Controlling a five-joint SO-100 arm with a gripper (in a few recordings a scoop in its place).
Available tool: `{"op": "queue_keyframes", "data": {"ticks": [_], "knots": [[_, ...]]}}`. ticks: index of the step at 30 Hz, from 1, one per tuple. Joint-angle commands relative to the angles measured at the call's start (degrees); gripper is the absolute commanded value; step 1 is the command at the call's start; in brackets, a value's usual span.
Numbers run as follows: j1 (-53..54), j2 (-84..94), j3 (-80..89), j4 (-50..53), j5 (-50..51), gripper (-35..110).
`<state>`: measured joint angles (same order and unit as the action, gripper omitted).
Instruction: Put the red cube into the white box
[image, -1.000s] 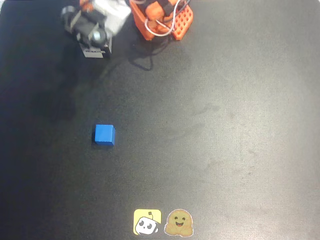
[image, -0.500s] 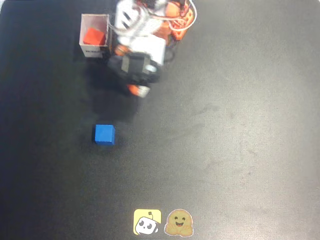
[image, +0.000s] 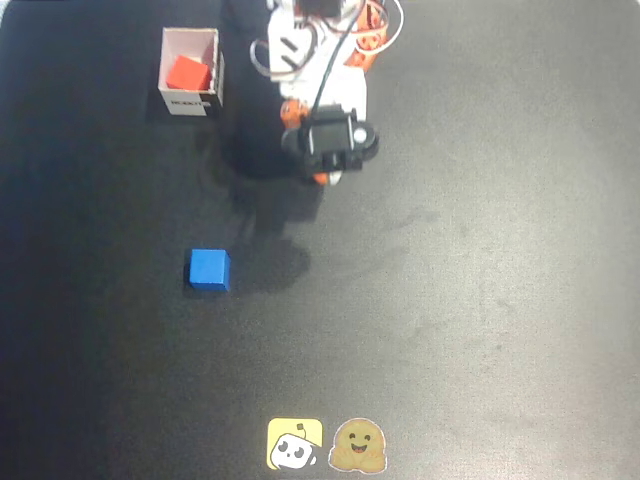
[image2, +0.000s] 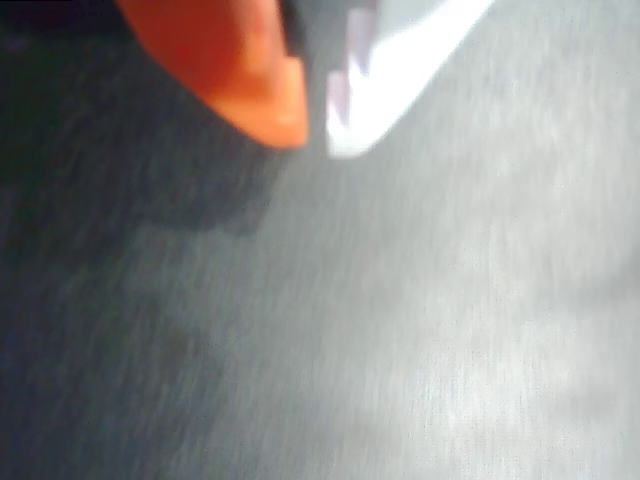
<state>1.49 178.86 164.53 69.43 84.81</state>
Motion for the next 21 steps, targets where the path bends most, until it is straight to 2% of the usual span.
{"op": "queue_keyframes", "data": {"ticks": [1, 9, 21], "knots": [[-1.3, 4.4, 1.6, 2.1, 0.1, 0], [-0.4, 4.3, 4.7, 7.2, 1.1, 0], [-1.9, 4.3, 4.7, 7.1, 1.0, 0]]}}
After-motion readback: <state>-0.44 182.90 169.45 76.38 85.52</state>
